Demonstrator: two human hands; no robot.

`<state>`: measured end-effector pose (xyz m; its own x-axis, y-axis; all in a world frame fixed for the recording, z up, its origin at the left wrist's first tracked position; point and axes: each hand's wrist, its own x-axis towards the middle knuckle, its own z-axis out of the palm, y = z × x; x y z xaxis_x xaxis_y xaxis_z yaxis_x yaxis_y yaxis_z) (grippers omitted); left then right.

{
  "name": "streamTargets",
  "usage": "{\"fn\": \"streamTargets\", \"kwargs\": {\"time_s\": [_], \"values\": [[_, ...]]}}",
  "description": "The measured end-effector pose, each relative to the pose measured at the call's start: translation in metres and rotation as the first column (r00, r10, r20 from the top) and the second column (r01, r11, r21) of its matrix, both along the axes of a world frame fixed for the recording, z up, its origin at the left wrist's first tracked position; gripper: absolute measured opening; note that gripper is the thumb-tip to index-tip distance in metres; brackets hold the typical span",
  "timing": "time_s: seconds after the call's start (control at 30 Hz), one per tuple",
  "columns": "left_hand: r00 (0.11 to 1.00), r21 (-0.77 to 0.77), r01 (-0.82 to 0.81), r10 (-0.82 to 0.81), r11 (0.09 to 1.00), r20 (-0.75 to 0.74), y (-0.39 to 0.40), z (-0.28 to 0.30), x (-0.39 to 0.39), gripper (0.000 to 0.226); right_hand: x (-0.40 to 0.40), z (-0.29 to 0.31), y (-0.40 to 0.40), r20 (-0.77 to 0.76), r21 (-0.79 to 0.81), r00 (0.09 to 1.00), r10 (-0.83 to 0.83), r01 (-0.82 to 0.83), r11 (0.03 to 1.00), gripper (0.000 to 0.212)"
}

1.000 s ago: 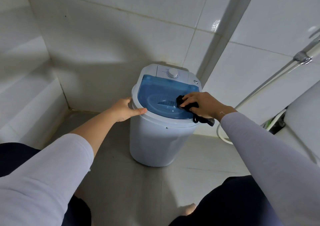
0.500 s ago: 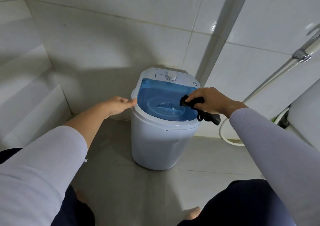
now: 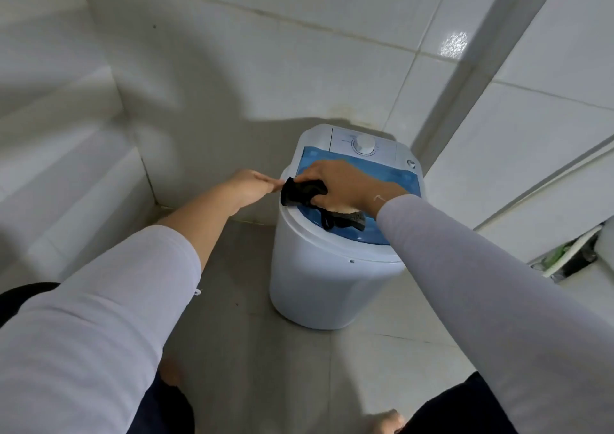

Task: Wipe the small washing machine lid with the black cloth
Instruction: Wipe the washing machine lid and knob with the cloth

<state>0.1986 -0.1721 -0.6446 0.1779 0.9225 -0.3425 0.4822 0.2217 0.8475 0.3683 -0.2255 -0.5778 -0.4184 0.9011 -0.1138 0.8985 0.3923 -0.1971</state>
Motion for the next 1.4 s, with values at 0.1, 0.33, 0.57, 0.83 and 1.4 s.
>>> {"fn": "streamTargets", "kwargs": {"time_s": [0.1, 0.33, 0.57, 0.83, 1.4], "values": [[0.999, -0.01, 0.016, -0.015, 1.0, 0.043, 0.0, -0.001, -0.003, 0.04, -0.007, -0.008, 0.005, 0.028, -0.02, 0.999, 0.028, -0.028, 0.999, 0.046], [0.998, 0.002, 0.001, -0.001, 1.0, 0.067, -0.003, -0.003, -0.003, 0.034, 0.005, -0.013, 0.0, 0.019, -0.038, 0.999, 0.043, -0.042, 0.998, 0.048], [1.0, 0.008, -0.021, 0.021, 1.0, 0.02, -0.011, 0.0, 0.001, 0.045, 0.02, -0.011, -0.022, -0.017, -0.089, 0.999, 0.037, -0.038, 0.995, 0.048], [0.997, 0.064, -0.063, 0.065, 0.996, -0.033, -0.017, -0.001, 0.009, 0.048, 0.051, -0.011, -0.052, -0.076, -0.135, 0.995, -0.065, 0.055, 0.989, 0.05], [0.966, 0.255, -0.047, 0.108, 0.966, -0.233, -0.044, 0.015, 0.037, 0.054, 0.124, -0.024, -0.103, -0.149, 0.038, 0.962, -0.231, 0.239, 0.97, 0.045]]}}
